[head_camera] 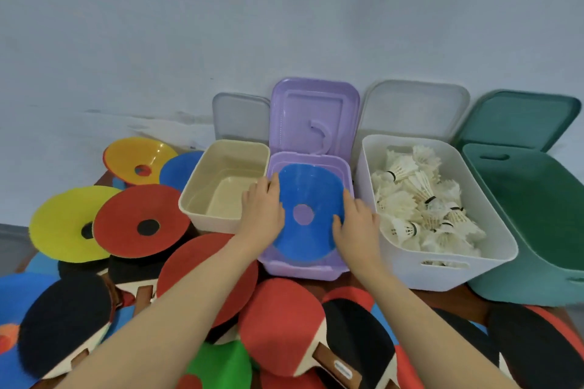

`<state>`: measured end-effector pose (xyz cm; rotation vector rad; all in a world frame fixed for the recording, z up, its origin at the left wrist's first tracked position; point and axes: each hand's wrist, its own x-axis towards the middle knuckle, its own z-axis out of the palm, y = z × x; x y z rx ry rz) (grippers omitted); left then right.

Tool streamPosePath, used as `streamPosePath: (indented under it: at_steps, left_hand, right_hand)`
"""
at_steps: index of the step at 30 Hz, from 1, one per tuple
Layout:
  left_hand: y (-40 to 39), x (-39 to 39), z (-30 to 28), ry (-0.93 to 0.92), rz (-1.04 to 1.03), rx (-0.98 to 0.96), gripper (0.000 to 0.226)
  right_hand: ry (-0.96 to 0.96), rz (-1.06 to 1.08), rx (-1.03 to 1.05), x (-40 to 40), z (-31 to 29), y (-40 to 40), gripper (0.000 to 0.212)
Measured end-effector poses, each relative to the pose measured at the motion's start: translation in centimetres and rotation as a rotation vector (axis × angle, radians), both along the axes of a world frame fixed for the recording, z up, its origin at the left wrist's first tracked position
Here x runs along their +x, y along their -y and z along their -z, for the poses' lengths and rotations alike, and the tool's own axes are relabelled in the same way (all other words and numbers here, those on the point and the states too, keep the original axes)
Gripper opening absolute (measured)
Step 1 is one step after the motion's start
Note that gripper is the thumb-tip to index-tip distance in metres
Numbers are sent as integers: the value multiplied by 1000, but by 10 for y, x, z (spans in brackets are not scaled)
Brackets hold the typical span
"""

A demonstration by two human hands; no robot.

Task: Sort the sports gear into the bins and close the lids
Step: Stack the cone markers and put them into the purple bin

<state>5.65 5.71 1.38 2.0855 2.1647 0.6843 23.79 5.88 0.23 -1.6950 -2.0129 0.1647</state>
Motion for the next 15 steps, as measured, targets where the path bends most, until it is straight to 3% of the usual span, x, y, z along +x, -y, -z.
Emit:
streamPosePath:
  at_steps: [7, 10, 15]
  left_hand:
    - [-63, -28, 29, -95, 133, -154, 65]
    - [-73, -34, 38, -225, 183, -251, 68]
    - [-62, -43, 37, -203, 253, -187, 60]
  right_hand:
    - [78, 71, -156, -17, 23, -43, 55]
    - [125, 93, -229, -16, 32, -48, 39]
    - [114, 4, -156, -17, 37, -34, 36]
